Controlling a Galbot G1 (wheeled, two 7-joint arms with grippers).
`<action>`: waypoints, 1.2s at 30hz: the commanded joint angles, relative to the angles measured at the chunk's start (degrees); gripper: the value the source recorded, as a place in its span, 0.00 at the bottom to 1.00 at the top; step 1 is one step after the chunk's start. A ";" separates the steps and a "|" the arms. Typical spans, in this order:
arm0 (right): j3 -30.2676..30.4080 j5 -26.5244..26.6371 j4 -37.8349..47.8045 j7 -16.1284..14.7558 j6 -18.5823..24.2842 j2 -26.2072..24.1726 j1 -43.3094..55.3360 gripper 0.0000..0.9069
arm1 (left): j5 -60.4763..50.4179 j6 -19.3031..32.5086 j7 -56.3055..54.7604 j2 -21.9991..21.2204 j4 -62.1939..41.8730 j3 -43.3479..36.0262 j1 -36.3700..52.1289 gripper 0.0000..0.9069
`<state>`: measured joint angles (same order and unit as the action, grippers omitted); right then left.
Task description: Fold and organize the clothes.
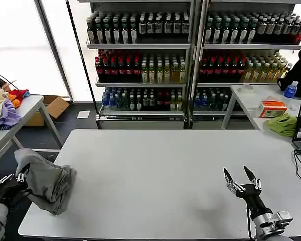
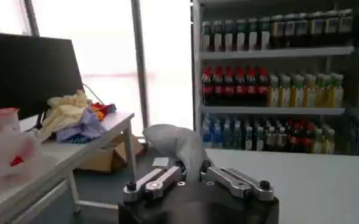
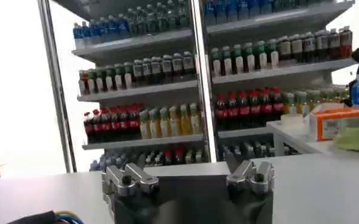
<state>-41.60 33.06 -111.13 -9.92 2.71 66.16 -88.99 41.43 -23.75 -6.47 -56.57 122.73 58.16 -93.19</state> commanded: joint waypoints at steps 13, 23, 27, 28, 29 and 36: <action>1.57 -3.59 -3.25 0.17 -0.60 4.81 -4.67 1.00 | 2.23 1.79 -23.35 -16.40 -11.42 -70.10 29.74 0.17; 7.19 -4.70 -5.60 2.06 -7.52 3.38 -4.30 1.00 | 10.44 0.76 -23.70 -17.95 -9.29 -67.48 36.49 1.00; 10.35 -3.99 -5.90 4.08 -10.50 2.49 -2.43 1.00 | 9.61 1.45 -19.41 -15.70 -2.47 -64.14 32.41 1.00; 11.51 -3.18 -5.95 4.54 -11.84 2.18 -1.57 1.00 | 8.91 1.36 -18.80 -15.09 -1.61 -63.36 31.49 1.00; 13.34 -2.34 -6.15 5.04 -13.13 1.82 -0.18 1.00 | 8.43 1.66 -17.34 -13.89 0.62 -61.14 29.55 1.00; 25.97 3.76 -4.17 12.23 -22.54 1.96 12.19 1.00 | 6.74 2.68 -11.98 -9.10 8.58 -43.70 19.57 1.00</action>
<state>-30.21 31.03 -116.46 -5.24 -8.03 68.33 -88.98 48.69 -21.86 -23.91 -69.30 121.46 0.58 -66.04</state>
